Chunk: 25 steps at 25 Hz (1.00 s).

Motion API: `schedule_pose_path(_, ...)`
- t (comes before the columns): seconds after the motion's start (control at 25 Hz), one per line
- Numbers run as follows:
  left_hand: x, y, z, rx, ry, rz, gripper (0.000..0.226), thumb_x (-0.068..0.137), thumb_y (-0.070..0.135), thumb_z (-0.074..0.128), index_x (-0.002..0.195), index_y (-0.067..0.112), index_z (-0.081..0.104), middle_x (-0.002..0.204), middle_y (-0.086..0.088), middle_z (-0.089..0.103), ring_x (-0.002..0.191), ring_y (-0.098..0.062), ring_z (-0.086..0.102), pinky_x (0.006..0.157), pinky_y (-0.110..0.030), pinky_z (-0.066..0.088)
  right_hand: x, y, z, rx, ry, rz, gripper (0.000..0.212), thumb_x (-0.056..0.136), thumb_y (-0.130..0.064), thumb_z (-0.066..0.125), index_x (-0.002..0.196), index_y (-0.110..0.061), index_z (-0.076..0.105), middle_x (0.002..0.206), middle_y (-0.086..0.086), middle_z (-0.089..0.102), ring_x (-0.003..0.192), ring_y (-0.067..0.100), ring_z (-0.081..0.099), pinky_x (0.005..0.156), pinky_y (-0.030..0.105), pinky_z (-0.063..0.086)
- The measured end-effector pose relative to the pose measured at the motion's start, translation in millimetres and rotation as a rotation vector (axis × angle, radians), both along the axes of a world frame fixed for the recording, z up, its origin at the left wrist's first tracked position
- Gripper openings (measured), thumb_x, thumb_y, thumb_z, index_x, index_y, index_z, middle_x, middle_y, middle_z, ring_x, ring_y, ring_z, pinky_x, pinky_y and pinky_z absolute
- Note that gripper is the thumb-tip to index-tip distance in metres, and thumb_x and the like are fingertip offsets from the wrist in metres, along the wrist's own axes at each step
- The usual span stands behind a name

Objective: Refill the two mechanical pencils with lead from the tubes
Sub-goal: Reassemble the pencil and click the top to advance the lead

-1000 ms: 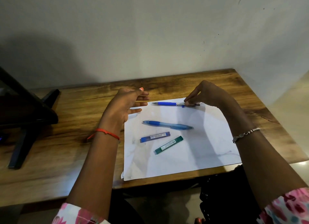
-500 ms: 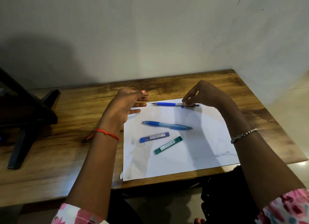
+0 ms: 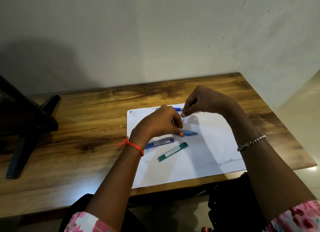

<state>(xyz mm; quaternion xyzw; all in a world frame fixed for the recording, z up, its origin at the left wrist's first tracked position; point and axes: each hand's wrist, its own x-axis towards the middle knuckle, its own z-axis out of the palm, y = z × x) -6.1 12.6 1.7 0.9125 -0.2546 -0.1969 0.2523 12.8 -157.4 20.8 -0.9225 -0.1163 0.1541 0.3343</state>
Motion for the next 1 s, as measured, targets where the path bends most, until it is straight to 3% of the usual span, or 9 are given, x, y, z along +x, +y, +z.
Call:
schedule_pose_path(0.2,1.9,-6.0,-7.1,0.048,-0.057,-0.057,0.02,0.074,0.02,0.074,0.092,0.011,0.07,0.094,-0.006,0.069,0.079,-0.015,0.06,0.078,-0.034,0.054,0.1,-8.4,3.0,0.073,-0.02,-0.088,0.005,0.071,-0.016,0.079,0.071,-0.012,0.076,0.041,-0.012,0.055,0.04,0.001,0.043,0.039,0.009,0.029)
schedule_pose_path(0.28,4.1,-2.1,-2.8,-0.049,-0.087,0.025,0.02,0.075,0.02,0.074,0.091,0.009,0.068,0.092,-0.008,0.068,0.077,-0.017,0.061,0.074,-0.033,0.054,-0.7,-8.5,4.2,0.126,0.003,-0.101,0.006,0.073,-0.017,0.078,0.07,-0.013,0.075,0.042,-0.009,0.054,0.041,0.004,0.041,0.039,0.013,0.031)
schedule_pose_path(0.4,5.3,4.3,8.6,-0.298,-0.063,0.215,0.016,0.075,0.015,0.073,0.085,0.007,0.064,0.084,-0.007,0.066,0.064,-0.02,0.065,0.057,-0.025,0.052,-1.5,-6.2,5.6,0.251,0.03,-0.135,0.016,0.079,-0.022,0.074,0.075,-0.006,0.075,0.051,-0.001,0.061,0.049,0.013,0.05,0.04,0.018,0.037)
schedule_pose_path(0.52,5.1,9.2,15.8,-0.413,0.001,0.312,0.014,0.076,0.014,0.072,0.084,0.01,0.061,0.079,-0.002,0.065,0.054,-0.014,0.063,0.052,-0.03,0.054,-3.0,-5.4,8.1,0.43,0.081,-0.169,0.026,0.078,-0.025,0.072,0.077,0.001,0.073,0.064,0.011,0.066,0.053,0.021,0.053,0.041,0.021,0.04)
schedule_pose_path(0.6,5.2,11.0,18.9,-0.445,0.013,0.338,0.014,0.076,0.015,0.071,0.086,0.013,0.062,0.08,-0.002,0.065,0.05,-0.011,0.059,0.049,-0.029,0.052,-4.4,-6.6,10.2,0.533,0.07,-0.155,0.024,0.071,-0.025,0.074,0.073,-0.001,0.072,0.065,0.014,0.066,0.05,0.02,0.053,0.041,0.022,0.041)
schedule_pose_path(0.8,5.5,11.2,23.5,-0.564,0.006,0.365,0.006,0.081,0.018,0.067,0.086,0.016,0.066,0.073,0.001,0.061,0.045,-0.001,0.047,0.043,-0.01,0.037,-2.4,-10.0,11.9,0.686,0.016,-0.137,0.012,0.072,-0.012,0.07,0.071,0.0,0.071,0.055,0.005,0.066,0.045,0.015,0.057,0.044,0.022,0.047)
schedule_pose_path(1.0,5.4,9.1,25.8,-0.629,0.046,0.415,0.005,0.083,0.024,0.065,0.079,0.021,0.064,0.068,0.004,0.06,0.04,-0.001,0.042,0.043,-0.014,0.035,-0.5,-9.0,12.3,0.751,-0.032,-0.133,0.004,0.075,-0.003,0.068,0.075,0.0,0.071,0.058,0.007,0.07,0.052,0.018,0.066,0.055,0.022,0.055)
